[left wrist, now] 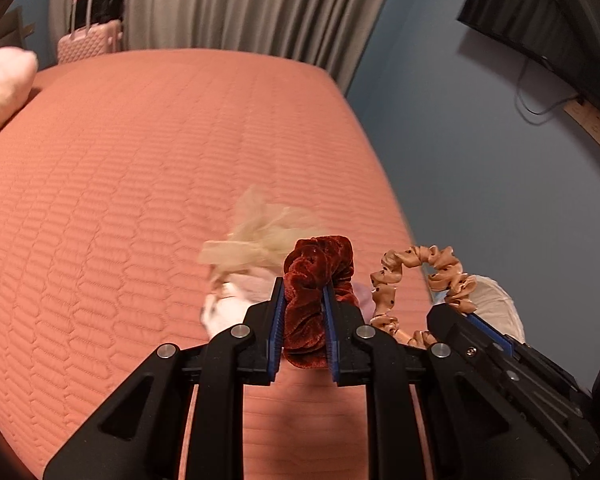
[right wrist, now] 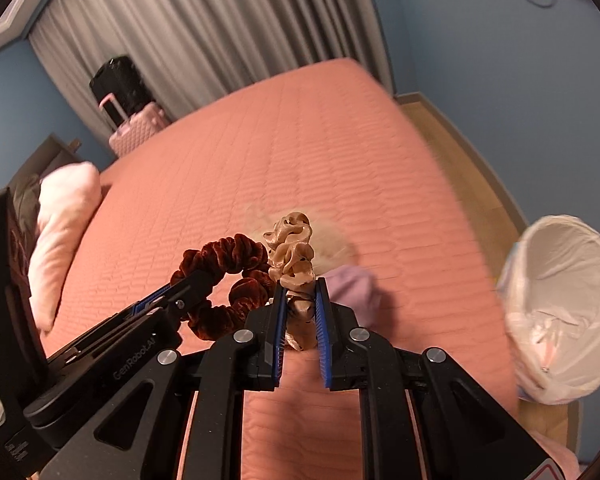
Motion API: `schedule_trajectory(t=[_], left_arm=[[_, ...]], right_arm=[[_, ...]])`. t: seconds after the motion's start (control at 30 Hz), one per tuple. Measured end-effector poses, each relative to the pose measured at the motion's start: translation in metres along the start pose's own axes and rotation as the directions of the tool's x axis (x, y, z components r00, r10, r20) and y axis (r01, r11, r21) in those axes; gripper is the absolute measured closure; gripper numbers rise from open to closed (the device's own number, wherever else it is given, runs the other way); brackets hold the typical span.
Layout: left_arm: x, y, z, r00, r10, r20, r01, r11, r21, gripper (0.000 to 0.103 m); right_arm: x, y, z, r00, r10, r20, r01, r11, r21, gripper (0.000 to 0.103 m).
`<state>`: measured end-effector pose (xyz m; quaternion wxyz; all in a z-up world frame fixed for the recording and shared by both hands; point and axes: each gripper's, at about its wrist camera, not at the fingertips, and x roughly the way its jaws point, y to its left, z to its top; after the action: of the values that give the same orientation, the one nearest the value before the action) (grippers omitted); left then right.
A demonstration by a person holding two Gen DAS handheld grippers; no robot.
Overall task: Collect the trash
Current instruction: 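Carry both scrunchies over the wastebasket and open both tools to drop them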
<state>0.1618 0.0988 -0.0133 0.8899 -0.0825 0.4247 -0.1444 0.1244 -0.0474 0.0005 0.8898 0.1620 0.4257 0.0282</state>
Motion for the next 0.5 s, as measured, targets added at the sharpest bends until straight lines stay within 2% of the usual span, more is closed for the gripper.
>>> schedule_trajectory(t=[0.23,0.5], left_arm=[[-0.007,-0.072,-0.004,0.998,-0.06,0.01,0.059,0.992,0.109,0.086],[-0.001,-0.156,-0.023,0.991,-0.13,-0.021,0.131,0.962,0.238,0.086]], right_arm=[[-0.047,-0.062,-0.001,0.996,-0.054,0.066,0.048,0.996,0.075,0.09],[-0.092,-0.137,-0.011,0.985,-0.133,0.111,0.112,0.978,0.176,0.09]])
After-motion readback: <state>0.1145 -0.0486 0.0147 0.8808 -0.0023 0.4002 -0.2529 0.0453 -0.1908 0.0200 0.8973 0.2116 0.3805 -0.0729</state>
